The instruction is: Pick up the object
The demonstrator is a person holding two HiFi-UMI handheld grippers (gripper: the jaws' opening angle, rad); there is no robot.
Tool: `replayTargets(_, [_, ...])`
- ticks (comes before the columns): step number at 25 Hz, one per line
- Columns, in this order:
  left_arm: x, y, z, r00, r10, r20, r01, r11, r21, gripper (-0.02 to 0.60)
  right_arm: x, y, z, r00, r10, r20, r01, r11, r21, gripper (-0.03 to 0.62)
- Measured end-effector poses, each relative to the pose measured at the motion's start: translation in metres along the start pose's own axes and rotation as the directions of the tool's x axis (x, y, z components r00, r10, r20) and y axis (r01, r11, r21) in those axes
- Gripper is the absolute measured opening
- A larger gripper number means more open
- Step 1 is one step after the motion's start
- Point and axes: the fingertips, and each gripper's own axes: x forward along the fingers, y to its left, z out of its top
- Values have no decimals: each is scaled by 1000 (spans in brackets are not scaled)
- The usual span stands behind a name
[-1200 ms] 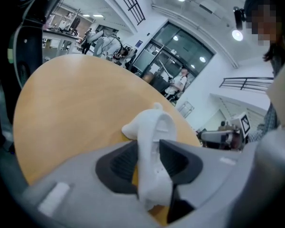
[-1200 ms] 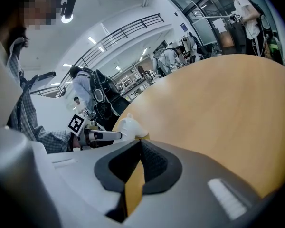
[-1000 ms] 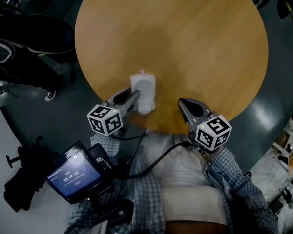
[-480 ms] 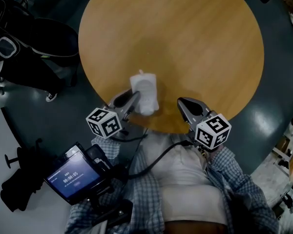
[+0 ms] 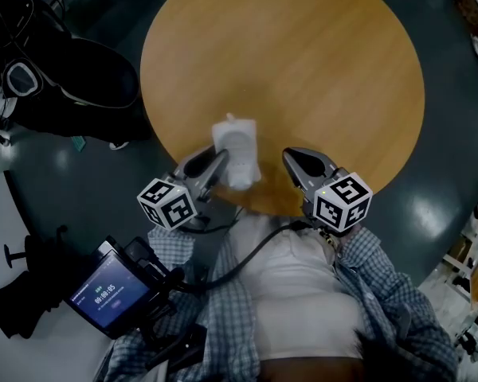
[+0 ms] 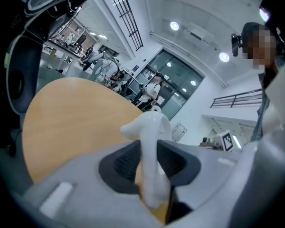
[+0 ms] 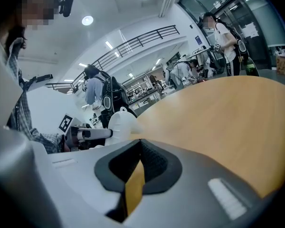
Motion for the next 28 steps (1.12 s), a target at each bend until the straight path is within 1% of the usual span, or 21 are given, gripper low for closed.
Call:
replayTargets(8, [-10,-8,4,1000,-9,23,8,1000,22,113,8,14,4,999,35,-3,-35,998,-55,6])
replayTargets(15, [-2,-8,11,1000,-8,28,8,1000,25,112,10,7,10,999,39,-5,-40,998,-55,6])
replayTargets(28, [-14,-10,6,999,-8,42,7,1000,24,112,10,18,4,999,50,-11,-51,996,-71,6])
